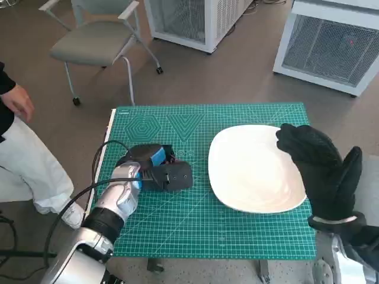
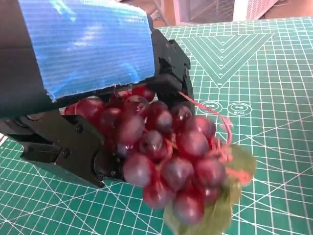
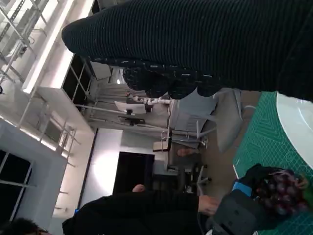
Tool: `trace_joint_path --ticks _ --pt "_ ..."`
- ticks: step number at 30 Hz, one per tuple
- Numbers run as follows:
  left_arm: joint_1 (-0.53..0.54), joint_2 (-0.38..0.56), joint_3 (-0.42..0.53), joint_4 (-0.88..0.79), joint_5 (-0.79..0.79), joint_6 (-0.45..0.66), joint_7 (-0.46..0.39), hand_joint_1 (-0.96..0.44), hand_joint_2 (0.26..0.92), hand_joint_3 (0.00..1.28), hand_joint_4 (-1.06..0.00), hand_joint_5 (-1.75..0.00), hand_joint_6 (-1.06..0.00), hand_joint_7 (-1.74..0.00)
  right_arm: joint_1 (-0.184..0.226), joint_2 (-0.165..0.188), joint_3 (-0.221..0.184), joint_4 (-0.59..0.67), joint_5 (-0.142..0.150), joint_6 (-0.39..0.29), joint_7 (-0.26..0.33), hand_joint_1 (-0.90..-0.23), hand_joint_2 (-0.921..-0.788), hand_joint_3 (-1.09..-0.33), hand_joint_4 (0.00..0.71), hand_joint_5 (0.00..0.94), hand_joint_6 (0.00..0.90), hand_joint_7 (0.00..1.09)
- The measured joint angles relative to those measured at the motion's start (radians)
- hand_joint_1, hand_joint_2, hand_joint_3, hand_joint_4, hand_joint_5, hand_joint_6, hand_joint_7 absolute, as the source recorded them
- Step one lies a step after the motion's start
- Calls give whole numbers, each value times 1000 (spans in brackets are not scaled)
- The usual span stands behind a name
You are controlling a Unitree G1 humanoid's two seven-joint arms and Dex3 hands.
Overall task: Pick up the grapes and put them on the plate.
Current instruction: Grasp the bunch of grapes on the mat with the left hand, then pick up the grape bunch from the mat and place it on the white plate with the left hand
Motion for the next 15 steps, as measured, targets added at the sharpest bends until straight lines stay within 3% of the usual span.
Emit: trace_joint_path --ticks 9,15 --pt "10 0 0 -17 -1 6 -11 1 894 76 -770 -1121 -638 -1115 -1 0 2 0 0 0 0 -373 -921 -656 400 769 172 1016" --pt "14 4 0 -32 -1 11 -22 1 895 75 -758 -1192 -661 -1033 -1 0 2 0 0 1 0 -373 -921 -656 398 767 172 1016"
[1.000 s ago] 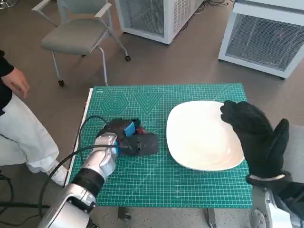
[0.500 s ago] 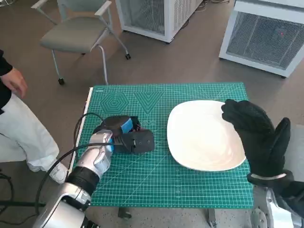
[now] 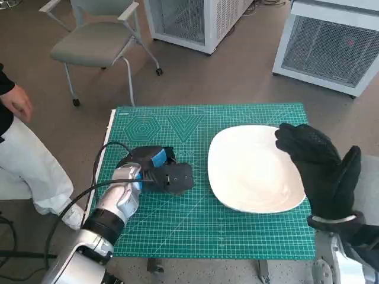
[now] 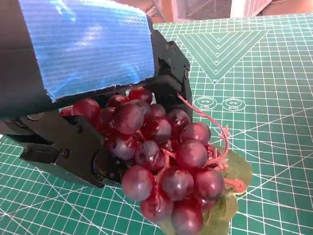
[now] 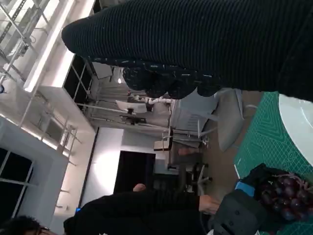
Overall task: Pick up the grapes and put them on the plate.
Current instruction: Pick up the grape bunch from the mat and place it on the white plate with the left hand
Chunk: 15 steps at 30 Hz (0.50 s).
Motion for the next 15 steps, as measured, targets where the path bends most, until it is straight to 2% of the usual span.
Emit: trace_joint_path --ticks 8,15 --pt "29 23 1 -69 0 19 -23 1 897 70 -755 -1214 -673 -1000 0 0 -1 0 0 2 0 -373 -921 -657 396 768 172 1018" --pt "75 62 14 -246 1 66 -75 1 898 64 -741 -1254 -706 -940 0 -1 -3 -1 0 5 0 -373 -921 -658 394 771 169 1021"
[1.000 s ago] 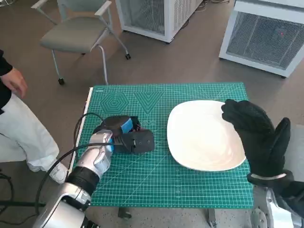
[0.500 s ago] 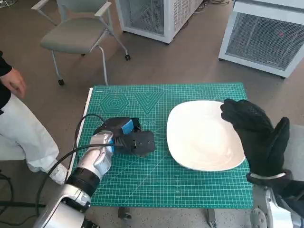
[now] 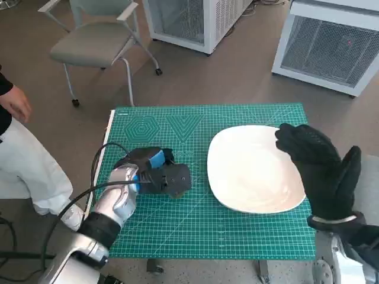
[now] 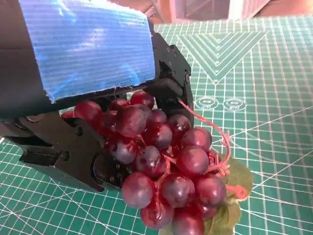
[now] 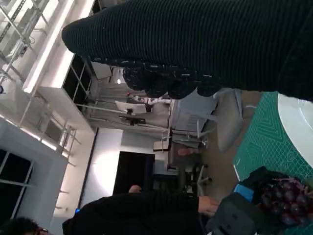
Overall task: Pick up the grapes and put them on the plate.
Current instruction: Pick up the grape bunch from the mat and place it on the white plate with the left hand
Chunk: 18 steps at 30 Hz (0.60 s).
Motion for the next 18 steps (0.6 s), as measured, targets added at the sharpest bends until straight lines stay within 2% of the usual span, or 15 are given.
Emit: trace_joint_path --ticks 7,18 --pt "34 51 37 -248 4 52 -46 4 901 65 -699 -1328 -745 -865 -1 0 0 0 0 1 0 -373 -921 -658 392 774 168 1024" --pt "74 101 126 -579 8 84 -70 2 895 63 -723 -1286 -743 -888 -3 4 2 3 -2 -1 0 -373 -921 -657 392 775 168 1024"
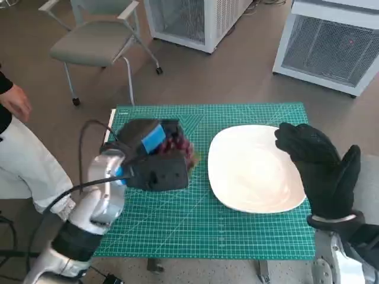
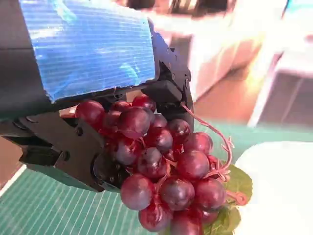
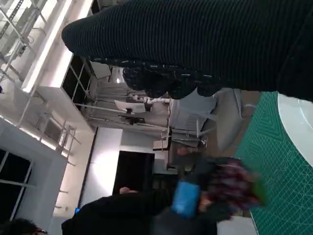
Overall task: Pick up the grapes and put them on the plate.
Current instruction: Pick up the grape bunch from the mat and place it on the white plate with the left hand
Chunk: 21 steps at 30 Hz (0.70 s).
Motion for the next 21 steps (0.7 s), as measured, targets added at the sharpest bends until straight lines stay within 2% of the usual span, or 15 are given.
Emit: trace_joint_path --ticks 11,21 --pt "21 12 43 -129 25 -7 22 1 890 53 -767 -1202 -732 -936 -1 6 2 5 0 -6 0 -373 -921 -656 393 774 169 1023" --pt "23 10 42 -132 28 -25 19 2 896 54 -695 -1314 -791 -829 0 11 2 6 0 -13 0 -374 -921 -656 394 773 170 1022"
